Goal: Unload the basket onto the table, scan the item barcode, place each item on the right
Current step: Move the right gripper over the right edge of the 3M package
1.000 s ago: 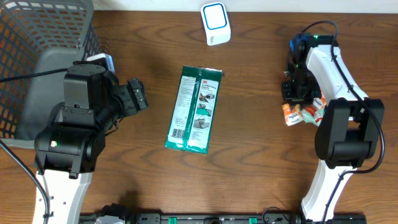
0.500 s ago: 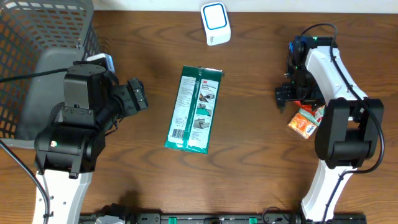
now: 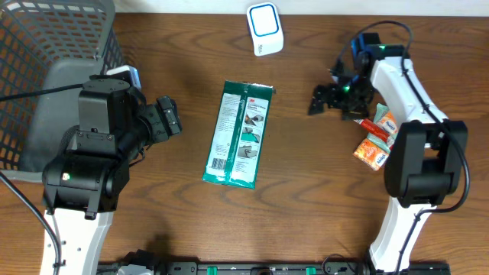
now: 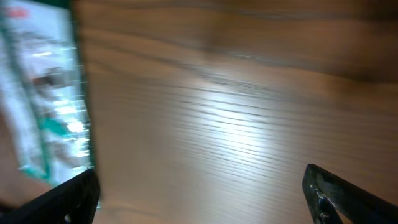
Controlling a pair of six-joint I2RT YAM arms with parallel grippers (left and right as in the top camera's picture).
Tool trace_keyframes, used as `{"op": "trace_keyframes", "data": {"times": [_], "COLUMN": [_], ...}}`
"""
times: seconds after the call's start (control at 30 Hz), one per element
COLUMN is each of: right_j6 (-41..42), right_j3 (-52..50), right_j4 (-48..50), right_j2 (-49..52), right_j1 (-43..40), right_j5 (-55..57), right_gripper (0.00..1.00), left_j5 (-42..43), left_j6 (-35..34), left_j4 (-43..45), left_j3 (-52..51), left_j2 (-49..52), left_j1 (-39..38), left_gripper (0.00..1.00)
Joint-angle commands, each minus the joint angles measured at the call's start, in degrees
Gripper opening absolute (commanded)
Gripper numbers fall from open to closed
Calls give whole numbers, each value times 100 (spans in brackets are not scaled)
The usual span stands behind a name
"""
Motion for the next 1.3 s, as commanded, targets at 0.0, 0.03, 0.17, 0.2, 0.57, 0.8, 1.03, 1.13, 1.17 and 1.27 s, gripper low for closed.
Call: {"op": "trace_keyframes", "data": {"times": [0.0, 0.03, 0.17, 0.2, 0.57, 0.8, 1.03, 1.13, 1.17, 1.27], "right_j6": [-181, -291, -487, -487, -485, -479, -483, -485, -485, -485], "right_j3": [-22, -22, -22, -22, -22, -22, -22, -24, -22, -22], "right_j4": [136, 138, 138, 151, 151, 151, 63, 24, 11, -33], "right_j2": [2, 2, 2, 2, 2, 2, 2, 2, 2, 2], "right_j1": [413, 498, 820, 896, 1102, 1051, 1016, 994, 990, 986], "right_j5": [-907, -861, -168, 20, 205, 201, 201, 201, 201, 201], "right_gripper": [99, 99, 99, 99, 99, 99, 99, 99, 99, 99], "left_j5": [7, 7, 7, 7, 7, 7, 7, 7, 7, 7], "left_j6": [13, 13, 13, 13, 13, 13, 13, 13, 13, 13], "left_j4": [2, 2, 0, 2, 2, 0, 2, 2, 2, -4], "left_j3": [48, 48, 48, 48, 48, 48, 48, 48, 48, 48], "left_j2": [-4, -4, -4, -4, -4, -4, -4, -4, -4, -4], "left_j1": [-7, -7, -7, -7, -7, -7, -7, -7, -7, -7], "left_gripper": [90, 90, 90, 90, 90, 90, 90, 90, 91, 91]}}
